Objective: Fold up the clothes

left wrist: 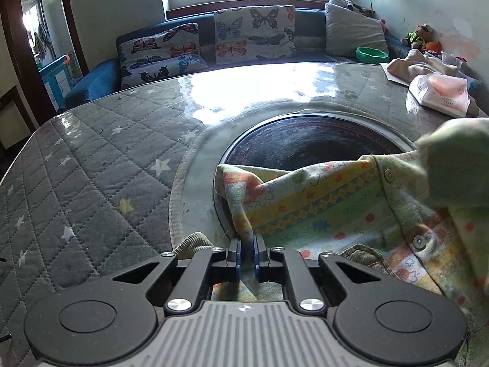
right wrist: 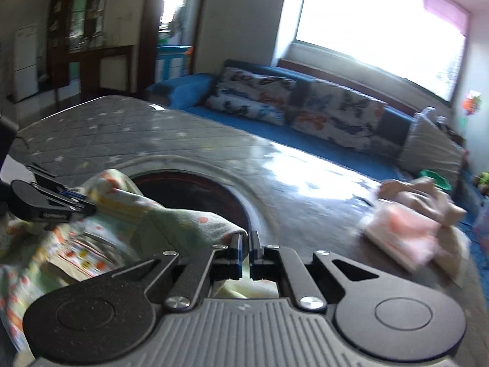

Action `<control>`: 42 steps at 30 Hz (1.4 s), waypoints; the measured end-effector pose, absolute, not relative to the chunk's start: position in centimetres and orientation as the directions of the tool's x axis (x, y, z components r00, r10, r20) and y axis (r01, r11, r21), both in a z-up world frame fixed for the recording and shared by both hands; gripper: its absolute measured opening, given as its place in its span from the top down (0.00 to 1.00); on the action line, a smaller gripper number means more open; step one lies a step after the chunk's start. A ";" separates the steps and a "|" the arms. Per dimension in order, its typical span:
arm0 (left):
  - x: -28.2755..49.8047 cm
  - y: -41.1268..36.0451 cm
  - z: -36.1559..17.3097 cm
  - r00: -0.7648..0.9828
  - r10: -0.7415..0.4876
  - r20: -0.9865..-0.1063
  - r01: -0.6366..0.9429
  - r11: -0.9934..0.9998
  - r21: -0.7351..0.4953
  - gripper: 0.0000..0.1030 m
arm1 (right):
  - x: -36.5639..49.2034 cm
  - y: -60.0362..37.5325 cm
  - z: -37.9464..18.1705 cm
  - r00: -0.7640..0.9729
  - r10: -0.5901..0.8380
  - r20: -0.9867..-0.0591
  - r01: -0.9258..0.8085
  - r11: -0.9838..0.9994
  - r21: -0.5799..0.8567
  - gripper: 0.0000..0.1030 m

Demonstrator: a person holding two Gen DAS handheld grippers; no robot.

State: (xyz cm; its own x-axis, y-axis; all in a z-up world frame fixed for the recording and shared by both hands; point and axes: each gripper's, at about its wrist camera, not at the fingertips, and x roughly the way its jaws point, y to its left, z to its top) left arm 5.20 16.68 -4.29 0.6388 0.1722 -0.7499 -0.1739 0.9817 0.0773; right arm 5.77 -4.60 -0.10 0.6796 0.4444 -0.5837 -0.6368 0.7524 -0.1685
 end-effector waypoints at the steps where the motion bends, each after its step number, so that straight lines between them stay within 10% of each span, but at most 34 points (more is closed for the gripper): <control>1: 5.2 16.7 -4.3 0.638 0.174 -0.750 -0.175 0.981 0.079 0.90 | 5.7 -5.7 0.0 0.693 0.428 -0.579 -0.618 0.767 -0.173 0.97; 13: 5.0 16.3 -4.3 0.636 0.195 -0.746 -0.173 0.979 0.109 0.89 | 4.0 -19.0 0.0 0.768 0.233 -0.596 -0.390 0.909 -0.148 0.97; 29: 5.2 16.1 -4.3 0.630 0.209 -0.748 -0.190 0.975 0.113 0.88 | 4.8 -7.7 -2.8 0.615 0.491 -0.617 -0.638 0.770 -0.022 0.43; 34: 5.2 16.3 -4.3 0.630 0.208 -0.748 -0.193 0.975 0.109 0.84 | 5.7 -5.2 -5.1 0.608 0.463 -0.645 -0.633 0.773 -0.041 0.46; 42: 5.1 16.6 -4.3 0.631 0.215 -0.746 -0.203 0.973 0.109 0.75 | 6.1 -8.8 -3.5 0.676 0.413 -0.610 -0.544 0.839 -0.034 0.92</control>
